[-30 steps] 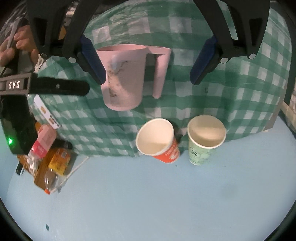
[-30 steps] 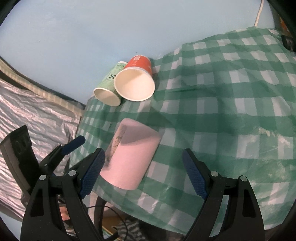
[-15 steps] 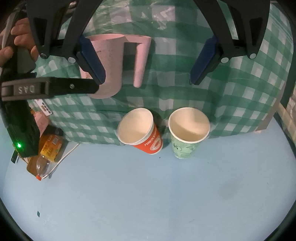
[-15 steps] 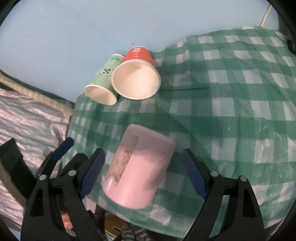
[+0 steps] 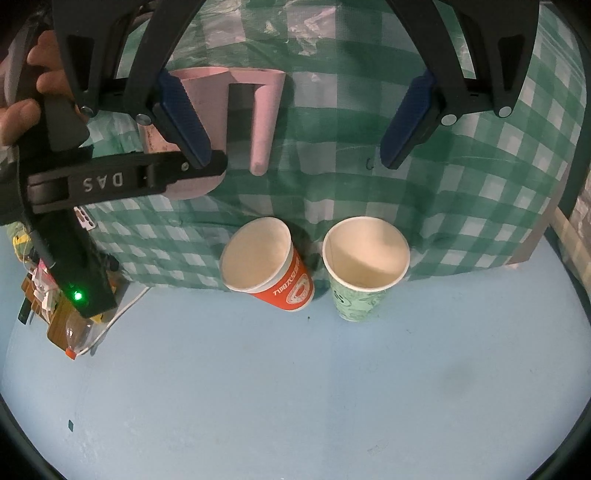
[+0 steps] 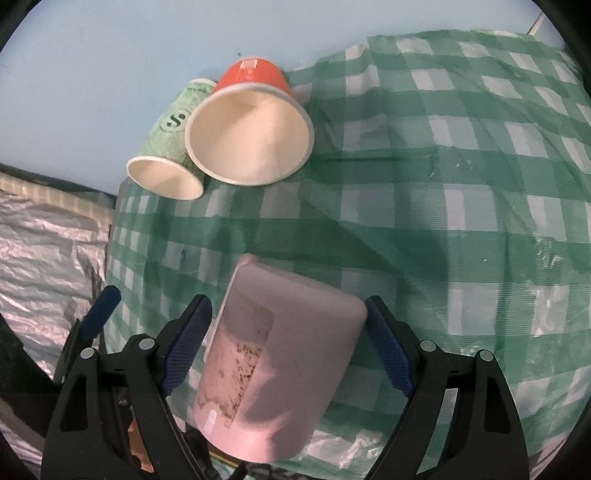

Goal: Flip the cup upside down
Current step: 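Close the right tool around the upside-down pink mug while the left tool withdraws, then lift the pink mug with the right tool and lower it onto the cloth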

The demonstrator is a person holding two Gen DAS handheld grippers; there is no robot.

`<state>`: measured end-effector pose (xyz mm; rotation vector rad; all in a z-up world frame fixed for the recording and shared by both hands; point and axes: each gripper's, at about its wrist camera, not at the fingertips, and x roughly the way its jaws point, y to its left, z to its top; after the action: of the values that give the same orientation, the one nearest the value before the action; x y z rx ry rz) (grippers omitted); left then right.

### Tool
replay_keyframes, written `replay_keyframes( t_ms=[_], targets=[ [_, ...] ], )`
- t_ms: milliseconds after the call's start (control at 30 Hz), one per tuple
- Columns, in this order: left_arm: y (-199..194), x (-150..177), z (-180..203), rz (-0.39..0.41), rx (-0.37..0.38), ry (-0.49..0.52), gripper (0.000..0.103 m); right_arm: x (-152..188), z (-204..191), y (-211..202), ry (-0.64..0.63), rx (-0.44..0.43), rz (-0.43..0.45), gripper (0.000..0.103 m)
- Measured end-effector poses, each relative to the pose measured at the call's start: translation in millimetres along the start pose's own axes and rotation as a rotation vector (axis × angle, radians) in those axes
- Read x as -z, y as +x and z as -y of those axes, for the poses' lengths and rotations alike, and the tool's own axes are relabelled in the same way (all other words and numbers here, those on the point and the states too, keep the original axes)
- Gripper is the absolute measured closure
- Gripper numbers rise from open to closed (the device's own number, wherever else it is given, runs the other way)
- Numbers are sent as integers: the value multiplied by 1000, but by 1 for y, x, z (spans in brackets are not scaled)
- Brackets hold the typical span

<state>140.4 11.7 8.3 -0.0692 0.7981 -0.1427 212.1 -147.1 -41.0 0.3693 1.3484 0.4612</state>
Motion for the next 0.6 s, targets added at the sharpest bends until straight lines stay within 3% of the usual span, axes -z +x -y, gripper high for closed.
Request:
replay_keyframes(
  t_ms=[300,600],
  targets=[
    [5,1,3,-19,9,3,9,-1,5,5,20,-36,-7,27],
    [-3,1,4,-12,28,-6,9,13,2,-19,-102,-91,85,28]
  ],
)
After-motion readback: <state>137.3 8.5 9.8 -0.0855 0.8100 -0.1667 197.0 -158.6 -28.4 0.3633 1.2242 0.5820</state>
